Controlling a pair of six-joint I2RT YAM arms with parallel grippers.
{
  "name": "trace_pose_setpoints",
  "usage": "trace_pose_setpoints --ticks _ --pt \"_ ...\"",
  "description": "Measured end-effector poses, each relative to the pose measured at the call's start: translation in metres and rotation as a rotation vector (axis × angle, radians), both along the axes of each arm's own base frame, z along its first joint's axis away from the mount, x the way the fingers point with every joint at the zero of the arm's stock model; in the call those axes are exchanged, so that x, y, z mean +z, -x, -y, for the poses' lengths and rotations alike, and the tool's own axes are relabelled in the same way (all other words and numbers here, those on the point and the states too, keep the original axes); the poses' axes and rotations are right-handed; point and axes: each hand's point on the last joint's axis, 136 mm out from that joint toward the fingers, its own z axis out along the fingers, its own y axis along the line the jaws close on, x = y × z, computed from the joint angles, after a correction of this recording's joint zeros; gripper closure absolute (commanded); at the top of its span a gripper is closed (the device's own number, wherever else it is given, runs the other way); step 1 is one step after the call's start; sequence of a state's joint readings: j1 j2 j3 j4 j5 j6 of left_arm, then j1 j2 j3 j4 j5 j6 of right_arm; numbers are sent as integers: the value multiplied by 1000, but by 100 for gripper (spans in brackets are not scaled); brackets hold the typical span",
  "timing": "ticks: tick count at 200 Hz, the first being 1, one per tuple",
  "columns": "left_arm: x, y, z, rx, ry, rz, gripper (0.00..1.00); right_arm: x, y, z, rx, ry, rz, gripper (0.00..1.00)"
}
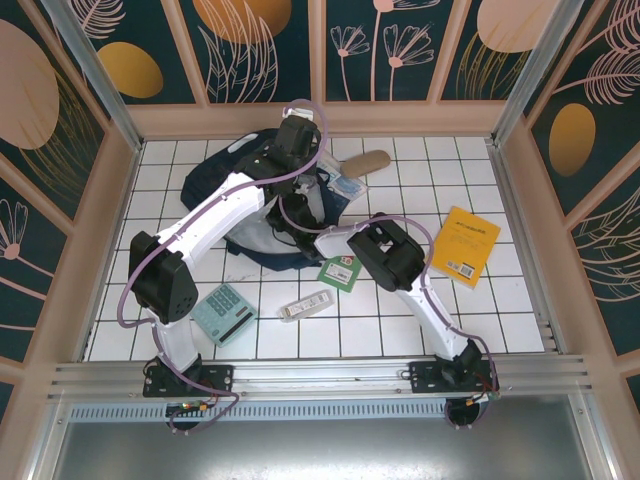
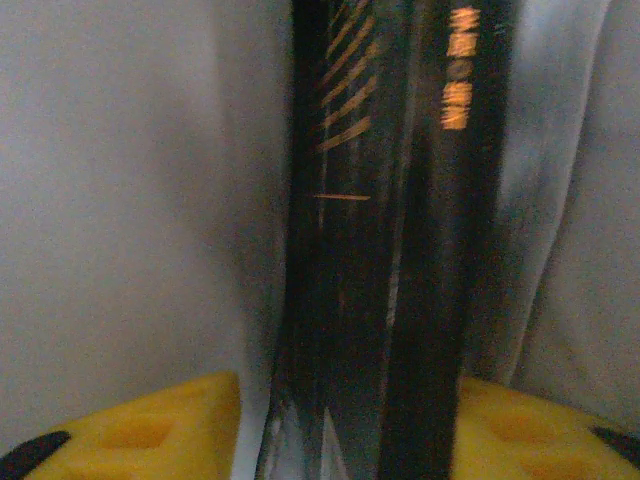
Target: Pack books, pencil case, and school supplies into a backpack
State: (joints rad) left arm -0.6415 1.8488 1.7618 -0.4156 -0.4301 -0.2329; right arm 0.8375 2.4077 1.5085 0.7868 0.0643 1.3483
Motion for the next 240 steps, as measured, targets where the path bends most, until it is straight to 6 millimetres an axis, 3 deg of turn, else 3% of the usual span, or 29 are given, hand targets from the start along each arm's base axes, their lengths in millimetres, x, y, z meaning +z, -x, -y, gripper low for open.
trace_pose_setpoints --ticks 29,57,68,93,118,126,137,182,197,218,240 --pt "0 0 0 0 0 0 100 5 16 23 4 57 0 39" --pt "0 -1 -2 4 0 0 100 13 23 47 -13 121 11 25" --pt "0 -2 -3 6 0 0 100 18 24 55 -22 138 14 26" --pt "0 -2 -4 9 1 0 100 26 23 69 -28 162 19 42" --pt "0 -2 -4 8 0 0 100 20 22 72 -17 172 -4 80" --pt "0 -2 -4 8 1 0 100 17 23 71 -3 174 -10 94" --pt "0 -2 -4 8 1 0 100 12 23 67 10 167 -27 100" --pt "0 -2 -3 5 3 -1 100 -13 16 27 108 147 -52 100" --pt "0 -2 -3 5 3 -2 100 -11 13 11 140 127 -40 94" --pt "0 -2 -3 5 2 -2 100 -2 8 -10 189 96 -17 100" --pt "0 -3 -6 11 3 -1 100 -3 10 -15 211 90 -15 100"
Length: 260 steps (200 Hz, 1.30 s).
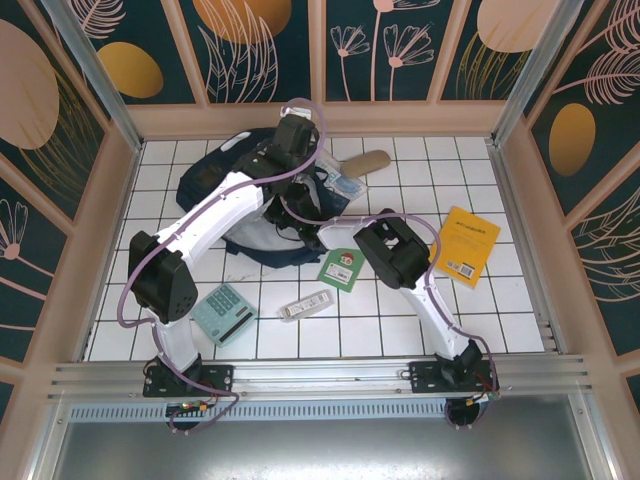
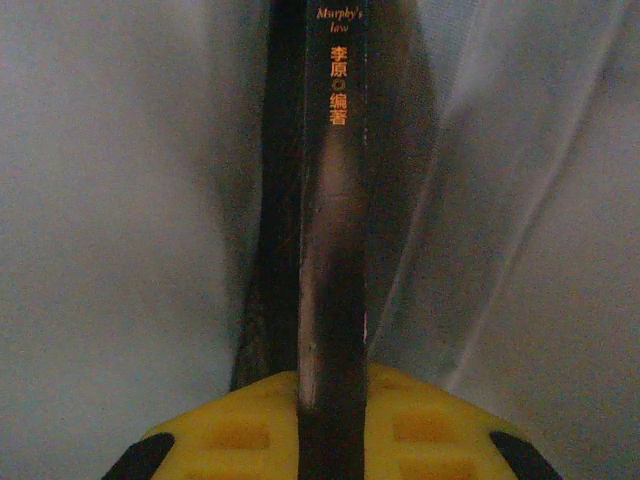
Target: Pack books, pencil case, and school supplies into a backpack
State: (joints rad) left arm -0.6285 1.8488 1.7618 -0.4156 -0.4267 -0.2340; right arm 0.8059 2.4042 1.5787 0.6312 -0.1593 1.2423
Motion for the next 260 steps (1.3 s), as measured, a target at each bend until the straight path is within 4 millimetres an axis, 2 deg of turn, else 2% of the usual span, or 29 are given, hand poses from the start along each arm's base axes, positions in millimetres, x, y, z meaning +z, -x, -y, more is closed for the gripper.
trace_pose_setpoints --ticks 12,33,59,87,121,152,170,177,204,260 --pt "0 -1 -2 6 2 -1 100 -6 5 5 -7 5 -2 100" --pt "0 -2 -3 9 3 0 100 -17 16 25 -48 26 0 100" --pt "0 -2 -3 11 6 -1 100 -6 21 53 -143 25 17 100" --pt "0 -2 -3 13 9 -1 100 6 8 73 -259 2 45 100" --pt "0 -2 -3 14 13 -2 100 15 -5 79 -347 -25 54 100" --pt "0 -2 -3 16 16 -2 100 26 -25 58 -373 -78 70 100" --pt "0 -2 -3 16 16 -2 100 21 -32 41 -366 -96 67 68" --pt "0 -2 -3 16 16 -2 100 18 -32 34 -355 -95 67 61" --pt "0 -2 -3 16 15 -3 100 5 -21 18 -302 -70 49 47" --pt "0 -2 -3 16 15 -2 100 10 -14 13 -206 22 39 26"
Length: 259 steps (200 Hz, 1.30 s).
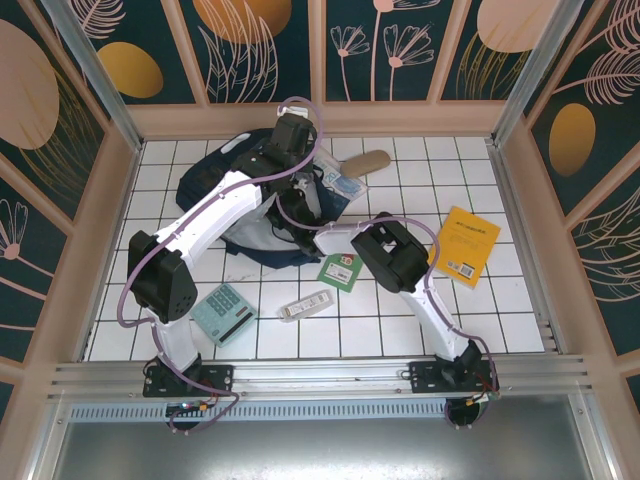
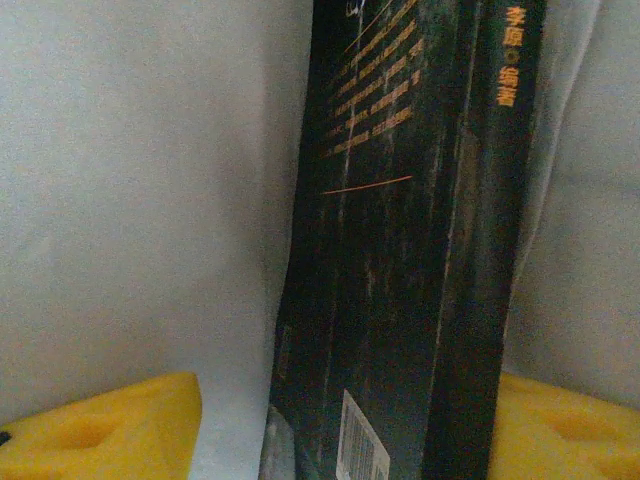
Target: Pack books, pencil case, and school supplies into a backpack
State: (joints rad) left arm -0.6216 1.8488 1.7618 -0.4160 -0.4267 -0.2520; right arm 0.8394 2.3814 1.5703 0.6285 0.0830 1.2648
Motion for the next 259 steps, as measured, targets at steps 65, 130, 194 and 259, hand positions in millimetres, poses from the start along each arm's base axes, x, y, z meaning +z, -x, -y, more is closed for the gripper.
trace_pose_setpoints --ticks 65,130,194,259 --pt "3 -2 -1 10 1 13 100 -4 5 5 74 169 -130 20" --pt "2 -2 -2 11 0 12 100 -7 27 54 50 237 -195 20" --pt "3 -3 -5 20 -4 14 100 3 56 89 54 215 -141 20" --pt "3 -4 -8 31 -6 15 100 63 79 122 53 211 -4 19"
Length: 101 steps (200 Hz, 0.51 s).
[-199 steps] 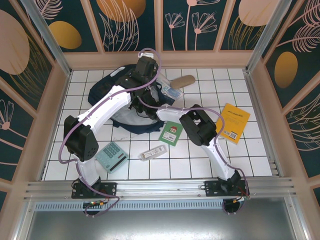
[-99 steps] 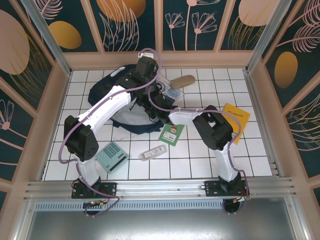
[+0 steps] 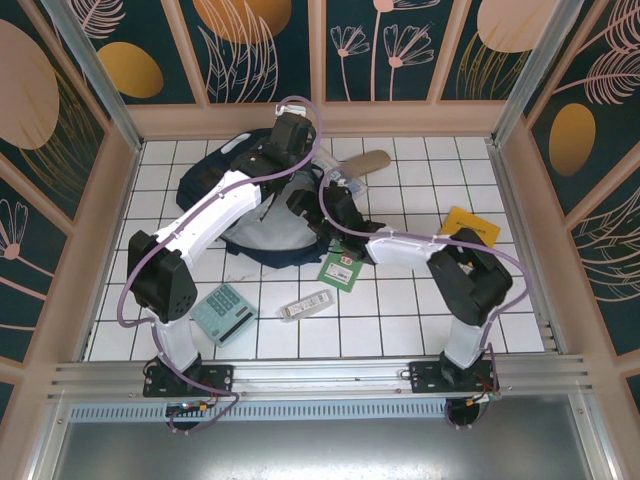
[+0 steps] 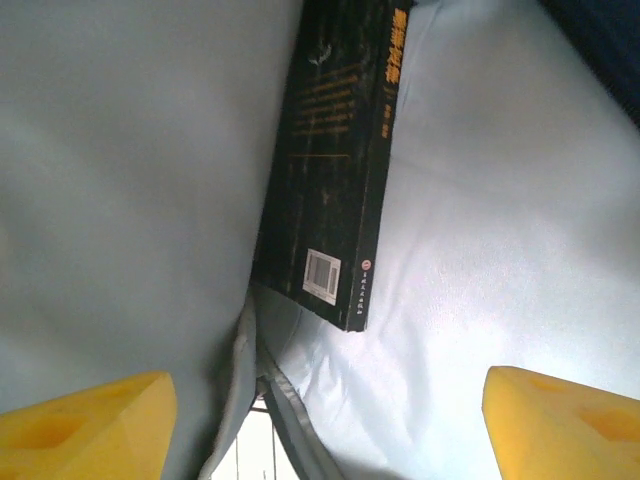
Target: Pack books, pencil case, and school supplies into a backpack
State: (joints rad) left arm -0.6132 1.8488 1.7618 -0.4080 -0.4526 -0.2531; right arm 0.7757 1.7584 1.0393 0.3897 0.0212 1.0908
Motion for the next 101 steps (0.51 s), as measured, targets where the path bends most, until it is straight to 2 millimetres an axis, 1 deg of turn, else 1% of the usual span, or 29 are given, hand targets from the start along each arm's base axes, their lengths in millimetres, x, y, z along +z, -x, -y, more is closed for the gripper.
trace_pose_setpoints --ticks 9,19,40,59,101 --pt "0 0 0 2 2 0 100 5 3 7 -6 7 17 19" --pt "0 0 0 2 2 -1 100 10 7 15 -12 16 32 17" --pt "0 0 0 2 2 0 100 16 17 41 -40 48 58 17" --pt "0 0 0 2 4 -1 100 22 22 72 -80 80 81 17" --pt "-4 0 1 3 13 -5 100 46 23 146 -210 171 149 13"
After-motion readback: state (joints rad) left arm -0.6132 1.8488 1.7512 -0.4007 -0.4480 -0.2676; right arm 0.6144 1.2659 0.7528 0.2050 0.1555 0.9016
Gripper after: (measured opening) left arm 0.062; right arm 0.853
